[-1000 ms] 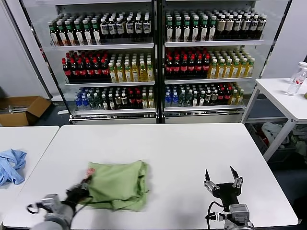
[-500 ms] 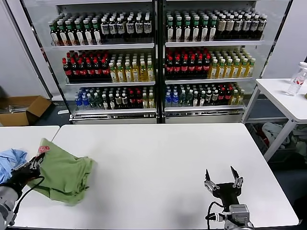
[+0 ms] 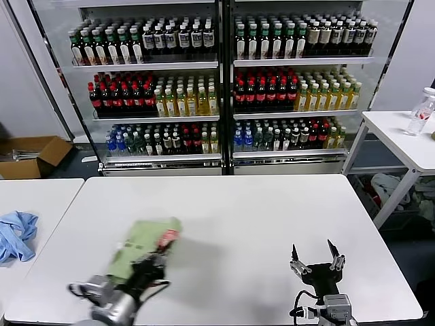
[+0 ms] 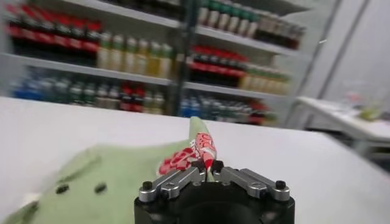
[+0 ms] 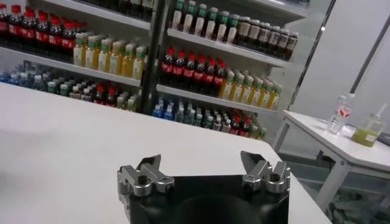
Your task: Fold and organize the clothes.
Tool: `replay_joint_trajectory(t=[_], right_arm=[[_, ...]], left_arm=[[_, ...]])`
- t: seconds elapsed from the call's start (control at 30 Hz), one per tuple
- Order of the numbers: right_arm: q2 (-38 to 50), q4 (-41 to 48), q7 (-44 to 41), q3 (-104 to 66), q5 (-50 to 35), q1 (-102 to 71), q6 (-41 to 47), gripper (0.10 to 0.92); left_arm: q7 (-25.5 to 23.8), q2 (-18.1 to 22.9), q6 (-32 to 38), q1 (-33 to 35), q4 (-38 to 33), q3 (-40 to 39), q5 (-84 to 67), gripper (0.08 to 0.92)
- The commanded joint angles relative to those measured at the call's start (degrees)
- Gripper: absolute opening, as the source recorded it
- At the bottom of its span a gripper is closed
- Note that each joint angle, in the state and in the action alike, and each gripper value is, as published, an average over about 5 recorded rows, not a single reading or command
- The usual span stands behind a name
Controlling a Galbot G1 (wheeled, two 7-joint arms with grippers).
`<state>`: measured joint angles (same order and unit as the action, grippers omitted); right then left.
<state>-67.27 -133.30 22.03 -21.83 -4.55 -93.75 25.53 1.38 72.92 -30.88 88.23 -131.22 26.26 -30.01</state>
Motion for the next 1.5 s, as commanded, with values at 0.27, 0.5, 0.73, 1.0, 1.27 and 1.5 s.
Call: replay_joint_trajectory(t=[0.27,0.5,0.73,1.0,1.27,1.5], right_arm=[[0.0,0.1,-0.4,0.5,1.0,0.0,0.0,0.823],[0.3,0.7,-0.5,0.5,0.8,1.4,0.1,0.823],[0.6,2.8,-1.1,2.3,-1.5,7.3,0.9,0.822],[0.3,8.1,1.7,10.2,-18.2,18.5,7.1,0.823],[-3.4,18.8,1.6,21.8,-22.3,27.6,7.6,0.823],[-5.5,24.9,1.4,24.3,-24.4,29.8,7.7,0.823]], left_arm=[[6.5,11.3,9.2,-19.1,19.0,-16.3,2.8,0.113],[3.9,10.9,11.3,-17.4,18.4,-19.7,8.5,0.148],[0.7,8.5,12.3,-14.6,13.2,-19.2,12.0,0.337],[-0.7,-1.1,19.0,-10.1,15.1,1.0,21.1,0.571],[-1.3,-2.6,19.3,-2.8,13.8,11.9,23.0,0.784],[-1.4,-0.2,19.1,-2.1,13.5,10.6,23.1,0.822]])
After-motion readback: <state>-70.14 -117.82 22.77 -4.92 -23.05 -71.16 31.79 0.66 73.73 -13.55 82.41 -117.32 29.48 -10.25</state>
